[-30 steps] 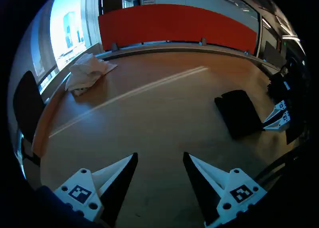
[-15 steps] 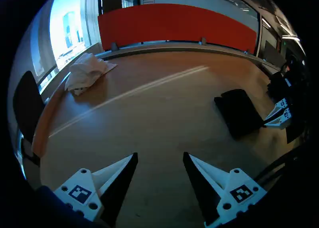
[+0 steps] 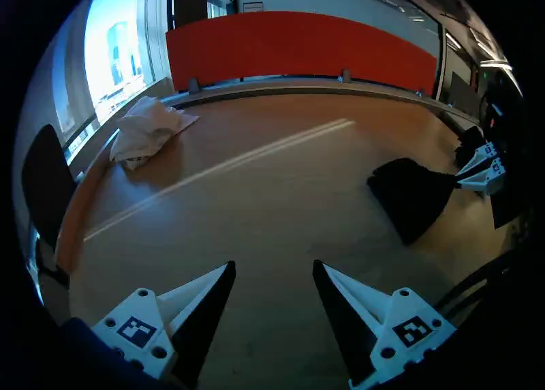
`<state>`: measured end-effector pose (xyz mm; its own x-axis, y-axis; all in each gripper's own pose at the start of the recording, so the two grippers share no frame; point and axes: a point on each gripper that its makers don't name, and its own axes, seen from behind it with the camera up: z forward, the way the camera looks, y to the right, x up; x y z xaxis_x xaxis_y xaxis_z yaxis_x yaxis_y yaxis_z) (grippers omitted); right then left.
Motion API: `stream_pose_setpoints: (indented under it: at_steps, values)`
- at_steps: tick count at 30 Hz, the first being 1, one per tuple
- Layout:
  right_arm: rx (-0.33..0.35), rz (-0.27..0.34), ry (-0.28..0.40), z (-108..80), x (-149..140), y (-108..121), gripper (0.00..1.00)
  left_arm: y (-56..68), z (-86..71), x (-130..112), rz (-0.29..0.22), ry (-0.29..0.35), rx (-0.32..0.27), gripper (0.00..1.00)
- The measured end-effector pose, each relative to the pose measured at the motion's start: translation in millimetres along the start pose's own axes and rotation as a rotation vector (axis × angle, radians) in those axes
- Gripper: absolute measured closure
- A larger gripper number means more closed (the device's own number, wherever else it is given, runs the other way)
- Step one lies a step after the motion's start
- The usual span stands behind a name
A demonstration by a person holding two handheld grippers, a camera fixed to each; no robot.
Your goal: Fold towel
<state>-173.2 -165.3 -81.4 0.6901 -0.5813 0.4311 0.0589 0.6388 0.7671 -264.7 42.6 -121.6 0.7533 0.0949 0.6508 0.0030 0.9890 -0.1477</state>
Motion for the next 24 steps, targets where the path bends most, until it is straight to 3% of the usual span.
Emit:
stream_pose_setpoints:
  at_steps: [6,14,24]
  values:
    - [-0.038,-0.014,0.073,-15.2,39,15,0.95,5.2,-0.5,8,0.006,0.014,-0.007,0.16]
    - [-0.08,0.026,0.174,-41.2,87,36,0.95,9.9,-1.5,15,0.006,0.029,-0.014,0.16]
    - [-0.141,0.052,0.229,-74.5,107,63,0.95,15.3,-0.3,24,0.011,0.044,-0.027,0.16]
